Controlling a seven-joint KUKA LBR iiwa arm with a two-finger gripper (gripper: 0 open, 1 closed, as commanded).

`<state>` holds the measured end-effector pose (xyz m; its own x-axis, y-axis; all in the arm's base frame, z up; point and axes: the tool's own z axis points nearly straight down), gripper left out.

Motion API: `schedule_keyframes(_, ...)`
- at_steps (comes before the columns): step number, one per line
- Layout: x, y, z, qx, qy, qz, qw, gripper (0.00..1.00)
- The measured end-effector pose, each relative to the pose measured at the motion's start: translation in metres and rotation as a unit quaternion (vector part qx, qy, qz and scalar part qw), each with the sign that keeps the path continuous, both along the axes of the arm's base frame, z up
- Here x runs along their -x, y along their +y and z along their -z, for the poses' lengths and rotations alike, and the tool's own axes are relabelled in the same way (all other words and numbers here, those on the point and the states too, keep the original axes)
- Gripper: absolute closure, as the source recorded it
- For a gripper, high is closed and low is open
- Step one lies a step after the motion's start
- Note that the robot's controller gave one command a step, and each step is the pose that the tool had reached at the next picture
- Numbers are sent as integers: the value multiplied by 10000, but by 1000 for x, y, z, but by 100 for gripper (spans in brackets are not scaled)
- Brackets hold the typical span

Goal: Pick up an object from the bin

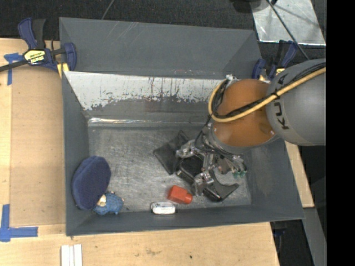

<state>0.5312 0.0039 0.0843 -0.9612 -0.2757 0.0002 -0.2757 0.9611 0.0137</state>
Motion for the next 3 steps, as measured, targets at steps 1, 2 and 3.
schedule_keyframes(1,-8,2,-132,64,-81,-187,9998,100)
schedule_keyframes(2,-7,1,-127,63,-38,-176,9998,0)
schedule_keyframes(3,-45,-74,-32,48,-52,-798,9968,0)
